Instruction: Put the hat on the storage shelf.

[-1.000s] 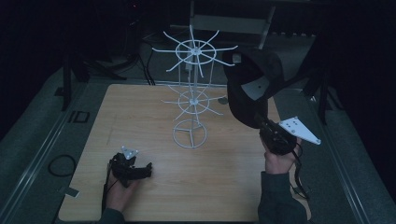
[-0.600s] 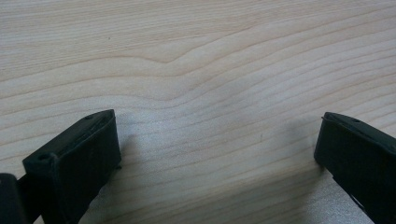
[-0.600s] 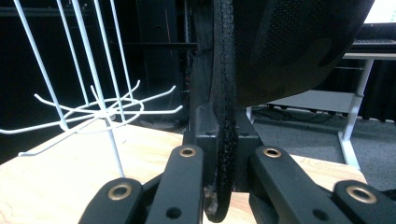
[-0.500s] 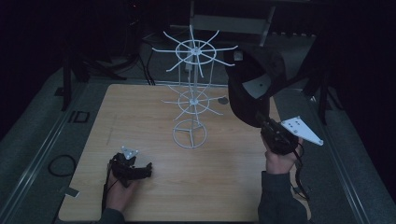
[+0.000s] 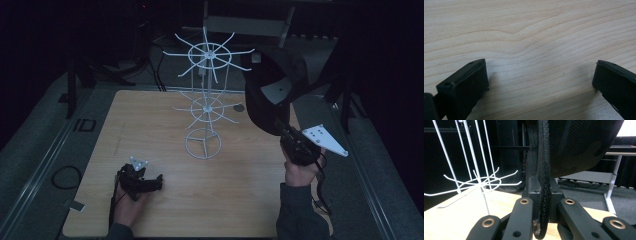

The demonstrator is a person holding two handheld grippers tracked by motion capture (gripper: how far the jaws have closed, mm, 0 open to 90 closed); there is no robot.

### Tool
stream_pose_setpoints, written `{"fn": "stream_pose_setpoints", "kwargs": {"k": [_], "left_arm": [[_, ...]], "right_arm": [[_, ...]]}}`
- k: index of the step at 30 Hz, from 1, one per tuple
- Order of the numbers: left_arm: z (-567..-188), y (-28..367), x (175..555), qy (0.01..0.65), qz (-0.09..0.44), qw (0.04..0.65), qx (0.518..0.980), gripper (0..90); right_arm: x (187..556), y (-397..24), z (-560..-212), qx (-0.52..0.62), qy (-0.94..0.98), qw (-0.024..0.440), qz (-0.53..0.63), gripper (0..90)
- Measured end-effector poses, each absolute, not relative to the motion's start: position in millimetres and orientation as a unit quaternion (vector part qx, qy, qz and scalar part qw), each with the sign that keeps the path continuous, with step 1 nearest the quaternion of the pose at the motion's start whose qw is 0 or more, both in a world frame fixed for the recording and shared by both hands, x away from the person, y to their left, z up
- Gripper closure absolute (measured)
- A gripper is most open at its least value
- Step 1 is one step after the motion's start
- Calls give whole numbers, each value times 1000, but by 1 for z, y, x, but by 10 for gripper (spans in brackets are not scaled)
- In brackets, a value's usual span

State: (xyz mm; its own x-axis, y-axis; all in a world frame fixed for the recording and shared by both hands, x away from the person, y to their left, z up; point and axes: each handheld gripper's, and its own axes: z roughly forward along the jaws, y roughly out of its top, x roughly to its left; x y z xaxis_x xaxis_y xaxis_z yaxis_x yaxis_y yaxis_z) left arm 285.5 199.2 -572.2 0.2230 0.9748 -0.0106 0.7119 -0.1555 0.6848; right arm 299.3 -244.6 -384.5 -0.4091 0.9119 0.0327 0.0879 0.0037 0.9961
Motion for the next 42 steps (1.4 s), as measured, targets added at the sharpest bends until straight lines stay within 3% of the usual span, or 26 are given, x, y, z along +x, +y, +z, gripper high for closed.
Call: {"fn": "stream_pose_setpoints", "kwargs": {"k": [42], "left_arm": [[-572,199,285,582,226,292,725,2]], "right_arm": [[291,-232,-388,368,626,384,570,855]]}}
